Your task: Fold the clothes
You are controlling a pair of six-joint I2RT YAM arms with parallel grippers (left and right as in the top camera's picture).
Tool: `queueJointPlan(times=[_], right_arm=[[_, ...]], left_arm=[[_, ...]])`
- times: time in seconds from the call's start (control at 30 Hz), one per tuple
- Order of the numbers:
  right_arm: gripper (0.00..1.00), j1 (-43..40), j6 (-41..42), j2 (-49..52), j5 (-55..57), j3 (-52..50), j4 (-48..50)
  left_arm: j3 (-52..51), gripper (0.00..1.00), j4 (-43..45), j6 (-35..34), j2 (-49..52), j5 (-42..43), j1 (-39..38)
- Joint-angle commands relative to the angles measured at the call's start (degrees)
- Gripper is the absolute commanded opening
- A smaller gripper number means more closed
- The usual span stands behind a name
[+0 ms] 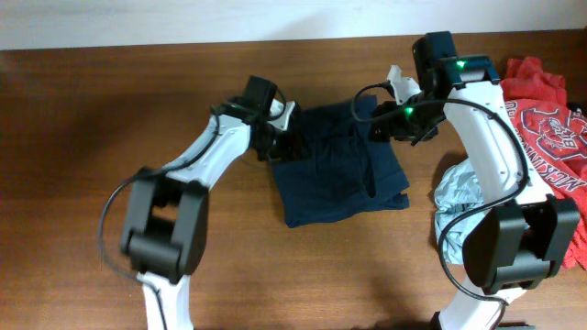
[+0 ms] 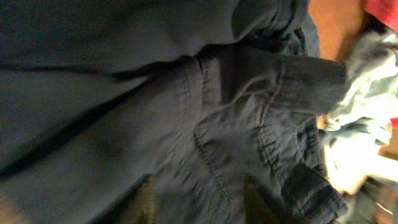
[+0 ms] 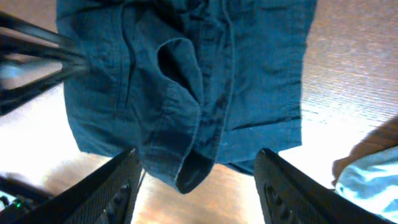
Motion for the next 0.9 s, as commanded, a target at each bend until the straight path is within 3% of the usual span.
queueJointPlan(times=[0.0, 0.1, 0.17, 0.23, 0.37, 0.43, 0.47, 0.57, 0.7, 0.87], right_arm=[[0.64, 2.3, -0.8, 0.1, -0.3, -1.0, 0.5], [0.6, 4.5, -0.8, 0.2, 3.8, -4.2, 3.8], [0.48, 6.6, -0.8, 0.7, 4.5, -8.1, 9.0], [0.29, 8.4, -1.4, 1.3, 4.6, -11.3, 13.9], [0.19, 10.4, -2.3, 3.3, 4.9, -17.6, 24.3], [0.1, 10.3, -2.1, 4.8, 5.0, -19.4, 27.9], [0.07, 10.1, -2.0, 5.4, 5.2, -20.0, 29.2], [0.04, 9.3, -1.5, 6.8, 6.9, -21.0, 31.1], [0.05, 8.4, 5.4, 7.5, 13.9, -21.0, 29.8], [0.09, 8.4, 8.0, 7.5, 16.3, -21.0, 28.2]], left_arm=[[-0.1, 0.6, -2.8, 2.8, -6.2, -15.9, 0.6], [-0.2, 0.65, -4.2, 2.8, -6.1, -16.6, 1.8], [-1.0, 0.62, -4.2, 2.8, -6.1, -16.6, 2.8], [-1.5, 0.52, -4.3, 2.8, -6.0, -16.6, 3.6], [-2.2, 0.31, -4.1, 3.1, -5.2, -16.6, 4.0], [-2.2, 0.16, -4.1, 3.2, -4.3, -16.4, 3.9], [-2.2, 0.15, -3.6, 3.2, -3.5, -16.4, 3.7], [-2.2, 0.14, -2.6, 4.7, -1.7, -16.3, 2.9], [-2.2, 0.13, -3.1, 6.6, 1.4, -16.4, 1.4], [-2.3, 0.36, -6.4, 3.1, 3.3, -14.2, 1.6]])
